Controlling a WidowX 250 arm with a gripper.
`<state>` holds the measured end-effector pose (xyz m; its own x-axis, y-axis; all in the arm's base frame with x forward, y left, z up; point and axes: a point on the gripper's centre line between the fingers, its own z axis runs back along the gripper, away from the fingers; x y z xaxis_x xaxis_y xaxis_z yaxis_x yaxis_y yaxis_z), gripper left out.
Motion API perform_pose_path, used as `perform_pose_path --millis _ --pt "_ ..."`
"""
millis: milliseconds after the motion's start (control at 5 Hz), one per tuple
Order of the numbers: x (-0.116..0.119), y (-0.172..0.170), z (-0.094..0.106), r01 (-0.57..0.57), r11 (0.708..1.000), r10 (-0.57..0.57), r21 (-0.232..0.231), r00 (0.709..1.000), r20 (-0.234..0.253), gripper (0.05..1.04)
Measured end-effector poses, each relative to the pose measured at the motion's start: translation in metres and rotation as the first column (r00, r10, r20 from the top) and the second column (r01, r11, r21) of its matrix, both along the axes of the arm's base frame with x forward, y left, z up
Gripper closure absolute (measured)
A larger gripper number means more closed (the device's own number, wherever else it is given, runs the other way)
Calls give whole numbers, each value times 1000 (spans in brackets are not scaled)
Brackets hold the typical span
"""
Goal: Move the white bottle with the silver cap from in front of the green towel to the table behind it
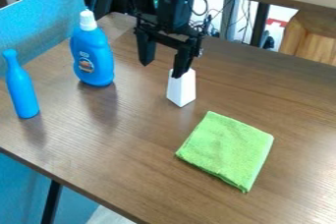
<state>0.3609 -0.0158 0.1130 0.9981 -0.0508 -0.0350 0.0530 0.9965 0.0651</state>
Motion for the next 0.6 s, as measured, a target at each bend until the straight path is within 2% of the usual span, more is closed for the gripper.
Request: perform_pose_path --millis 200,400,600 --pt "-32 0 8 27 999 -26 -20 1000 11 83" --pt "-56 2 6 68 995 -70 -79 997 -19 83" --pt "-74 1 7 77 993 -79 -92 997 -15 83"
